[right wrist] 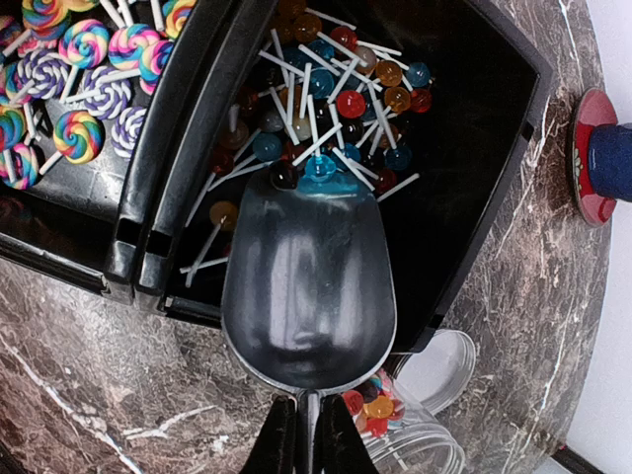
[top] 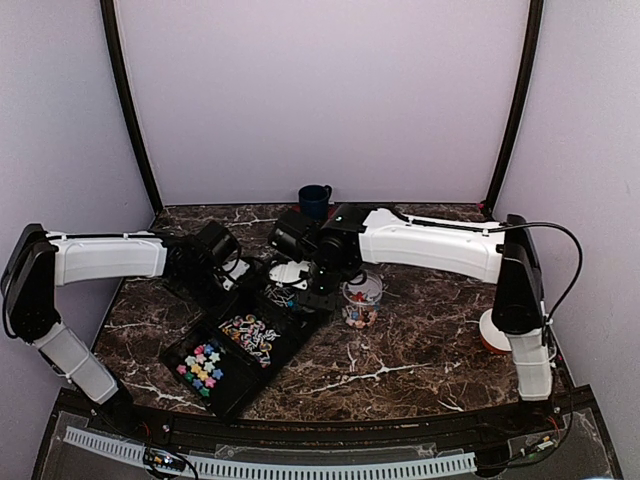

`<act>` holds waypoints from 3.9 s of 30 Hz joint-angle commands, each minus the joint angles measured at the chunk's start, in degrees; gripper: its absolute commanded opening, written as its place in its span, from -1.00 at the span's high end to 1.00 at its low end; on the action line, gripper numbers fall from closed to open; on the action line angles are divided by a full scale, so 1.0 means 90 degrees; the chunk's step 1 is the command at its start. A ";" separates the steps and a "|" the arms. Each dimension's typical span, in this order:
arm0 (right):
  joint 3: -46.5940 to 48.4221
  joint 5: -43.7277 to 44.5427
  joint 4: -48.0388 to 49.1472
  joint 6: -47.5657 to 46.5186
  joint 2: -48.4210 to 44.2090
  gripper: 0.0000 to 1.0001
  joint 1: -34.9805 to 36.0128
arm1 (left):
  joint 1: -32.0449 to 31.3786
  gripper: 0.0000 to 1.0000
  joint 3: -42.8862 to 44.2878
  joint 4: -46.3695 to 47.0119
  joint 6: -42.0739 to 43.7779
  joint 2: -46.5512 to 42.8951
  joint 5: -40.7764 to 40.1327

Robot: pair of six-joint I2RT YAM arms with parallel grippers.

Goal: Pack the candies
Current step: Scoop the fake candies from the storage box, then place the fake candies in the packing bottle.

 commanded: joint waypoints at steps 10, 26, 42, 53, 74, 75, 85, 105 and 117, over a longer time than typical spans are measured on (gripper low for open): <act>-0.2259 -0.1335 0.2478 -0.0563 -0.0453 1.00 -0.0193 | -0.0093 1.00 0.0067 0.0958 0.0370 -0.0947 0.0958; -0.1384 -0.1817 0.1491 0.0209 0.0007 1.00 -0.0271 | -0.0141 1.00 0.0040 0.0565 -0.0057 -0.0948 0.0345; -0.1734 -0.1820 0.1495 0.1902 -0.0462 1.00 -0.0418 | -0.0124 1.00 -0.0392 0.1409 -0.0331 -0.1255 0.1453; -0.2375 -0.1237 0.2919 0.0161 -0.0145 1.00 -0.0308 | -0.0132 1.00 -0.0348 0.1285 0.0123 -0.1413 0.2026; -0.5159 -0.0675 0.8311 0.0097 -0.0359 1.00 -0.0279 | -0.0108 1.00 -0.0517 0.1543 0.0238 -0.1696 0.1547; -0.5284 -0.0676 0.8480 0.0142 -0.0406 1.00 -0.0279 | -0.0091 1.00 -0.0562 0.1570 0.0232 -0.1738 0.1503; -0.6331 -0.0529 1.0113 0.0370 -0.0679 1.00 -0.0282 | 0.0301 1.00 -0.0720 0.1558 0.0183 -0.1542 0.1515; -0.7286 -0.0597 1.1668 0.0507 -0.1307 1.00 -0.0289 | 0.0423 1.00 -0.0739 0.1471 0.0107 -0.1318 0.1367; -0.7732 -0.0708 1.1690 0.0512 -0.1925 1.00 -0.0282 | 0.0569 1.00 -0.0702 0.1402 0.0017 -0.1181 0.1337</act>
